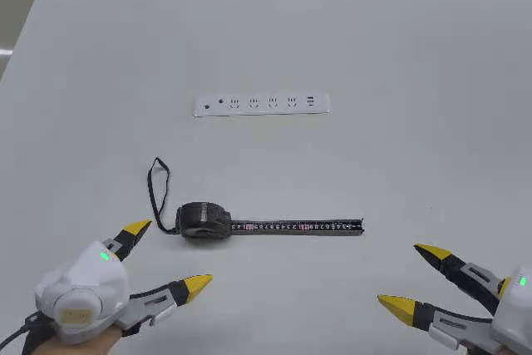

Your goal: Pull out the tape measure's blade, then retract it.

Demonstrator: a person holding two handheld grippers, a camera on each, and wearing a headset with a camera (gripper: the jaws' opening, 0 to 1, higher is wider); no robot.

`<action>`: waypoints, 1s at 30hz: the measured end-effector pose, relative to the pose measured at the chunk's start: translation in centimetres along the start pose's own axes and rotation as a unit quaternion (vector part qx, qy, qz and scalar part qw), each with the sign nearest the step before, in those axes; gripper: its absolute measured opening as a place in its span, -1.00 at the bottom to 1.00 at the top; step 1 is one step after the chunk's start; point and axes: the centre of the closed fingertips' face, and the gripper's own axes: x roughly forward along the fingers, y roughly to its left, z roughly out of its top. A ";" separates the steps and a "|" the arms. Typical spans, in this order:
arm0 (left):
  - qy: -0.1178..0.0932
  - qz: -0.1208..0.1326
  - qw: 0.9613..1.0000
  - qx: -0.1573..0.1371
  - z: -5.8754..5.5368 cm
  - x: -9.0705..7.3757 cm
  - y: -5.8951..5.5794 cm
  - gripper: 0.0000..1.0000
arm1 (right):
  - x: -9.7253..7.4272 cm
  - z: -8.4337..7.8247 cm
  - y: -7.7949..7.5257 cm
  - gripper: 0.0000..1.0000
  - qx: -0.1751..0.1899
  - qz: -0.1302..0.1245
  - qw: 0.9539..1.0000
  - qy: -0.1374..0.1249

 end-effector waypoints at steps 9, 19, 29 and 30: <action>0.003 0.030 0.999 -0.032 0.1 1.3 0.2 0.58 | 0.7 0.3 0.0 0.30 0.003 0.001 1.000 -0.005; 0.009 0.077 0.995 -0.068 0.2 2.6 1.2 0.70 | 1.2 0.2 0.1 0.30 0.003 0.005 1.000 -0.006; 0.012 0.101 0.991 -0.089 0.4 3.8 0.7 0.73 | 1.2 0.0 -0.1 0.30 0.005 0.006 1.000 -0.007; 0.012 0.104 0.990 -0.094 0.4 3.8 0.7 0.73 | 1.2 0.0 -0.1 0.30 0.005 0.006 1.000 -0.007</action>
